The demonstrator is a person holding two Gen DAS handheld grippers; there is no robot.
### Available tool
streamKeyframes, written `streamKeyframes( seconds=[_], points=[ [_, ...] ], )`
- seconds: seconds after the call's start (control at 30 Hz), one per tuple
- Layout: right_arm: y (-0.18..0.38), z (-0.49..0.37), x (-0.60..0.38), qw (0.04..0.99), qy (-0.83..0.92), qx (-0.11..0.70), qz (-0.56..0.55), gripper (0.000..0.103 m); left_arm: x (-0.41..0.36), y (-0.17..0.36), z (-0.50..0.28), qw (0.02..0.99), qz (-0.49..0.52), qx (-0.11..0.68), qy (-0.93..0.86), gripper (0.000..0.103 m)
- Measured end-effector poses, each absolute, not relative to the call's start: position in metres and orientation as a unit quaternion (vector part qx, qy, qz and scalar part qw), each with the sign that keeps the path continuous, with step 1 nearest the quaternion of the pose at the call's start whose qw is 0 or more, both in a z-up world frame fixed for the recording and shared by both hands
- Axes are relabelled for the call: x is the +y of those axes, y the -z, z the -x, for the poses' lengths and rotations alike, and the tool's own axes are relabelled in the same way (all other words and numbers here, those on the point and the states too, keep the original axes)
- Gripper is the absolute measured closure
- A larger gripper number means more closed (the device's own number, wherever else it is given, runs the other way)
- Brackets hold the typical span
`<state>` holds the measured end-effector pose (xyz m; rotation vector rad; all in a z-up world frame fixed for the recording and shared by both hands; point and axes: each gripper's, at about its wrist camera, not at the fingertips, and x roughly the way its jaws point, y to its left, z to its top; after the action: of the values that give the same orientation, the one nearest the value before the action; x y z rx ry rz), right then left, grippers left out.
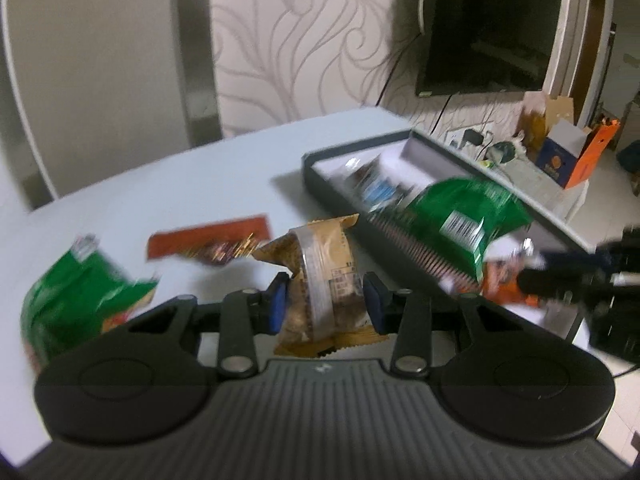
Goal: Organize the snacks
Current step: 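Carry the bread bag into the black box with the left tool while the right tool drops the packet there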
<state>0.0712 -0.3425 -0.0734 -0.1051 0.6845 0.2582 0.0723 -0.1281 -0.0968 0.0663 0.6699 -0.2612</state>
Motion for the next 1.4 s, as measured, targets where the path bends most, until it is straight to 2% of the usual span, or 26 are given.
streamKeyframes(
  seconds=[0.57,1.2,1.37,1.4],
  points=[
    [0.087,-0.093,-0.384,0.927,-0.103,0.353,0.074,0.086,-0.208,0.094,-0.129,0.937,-0.048,0.31,0.152,0.06],
    [0.103,-0.112,-0.398,0.918,-0.112,0.371,0.079,0.087,-0.224,0.104,-0.157,0.935,-0.048,0.32,0.143,0.059],
    [0.103,-0.113,-0.398,0.918,-0.112,0.371,0.079,0.086,-0.222,0.106,-0.16,0.933,-0.05,0.326,0.142,0.057],
    [0.103,-0.113,-0.398,0.918,-0.112,0.371,0.08,0.086,-0.222,0.105,-0.16,0.934,-0.05,0.325,0.142,0.053]
  ],
)
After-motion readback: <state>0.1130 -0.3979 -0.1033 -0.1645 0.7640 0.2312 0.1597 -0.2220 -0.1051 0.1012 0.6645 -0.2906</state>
